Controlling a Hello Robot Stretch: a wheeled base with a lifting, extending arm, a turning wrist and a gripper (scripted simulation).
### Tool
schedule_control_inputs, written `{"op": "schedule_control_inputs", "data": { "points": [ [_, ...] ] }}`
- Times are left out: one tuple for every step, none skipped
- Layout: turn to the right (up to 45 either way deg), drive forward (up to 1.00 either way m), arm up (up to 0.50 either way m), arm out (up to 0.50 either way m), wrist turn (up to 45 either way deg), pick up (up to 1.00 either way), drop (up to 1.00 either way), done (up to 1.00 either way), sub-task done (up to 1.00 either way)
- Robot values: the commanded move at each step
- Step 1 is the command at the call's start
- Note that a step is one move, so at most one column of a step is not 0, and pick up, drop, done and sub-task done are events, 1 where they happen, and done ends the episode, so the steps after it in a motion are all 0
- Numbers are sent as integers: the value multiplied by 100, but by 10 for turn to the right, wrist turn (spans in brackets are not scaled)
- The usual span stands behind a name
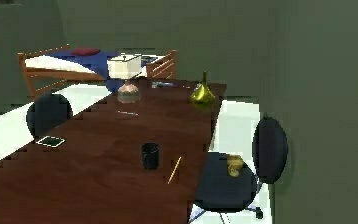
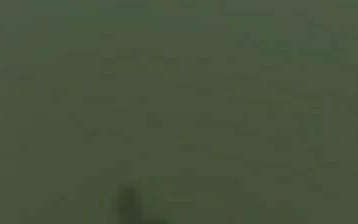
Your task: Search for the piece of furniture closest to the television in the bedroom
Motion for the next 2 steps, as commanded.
{"op": "schedule_control_inputs", "data": {
  "points": [
    [-450,0,0,0,0,0,0,0,0],
    [-450,0,0,0,0,0,0,0,0]
  ]
}}
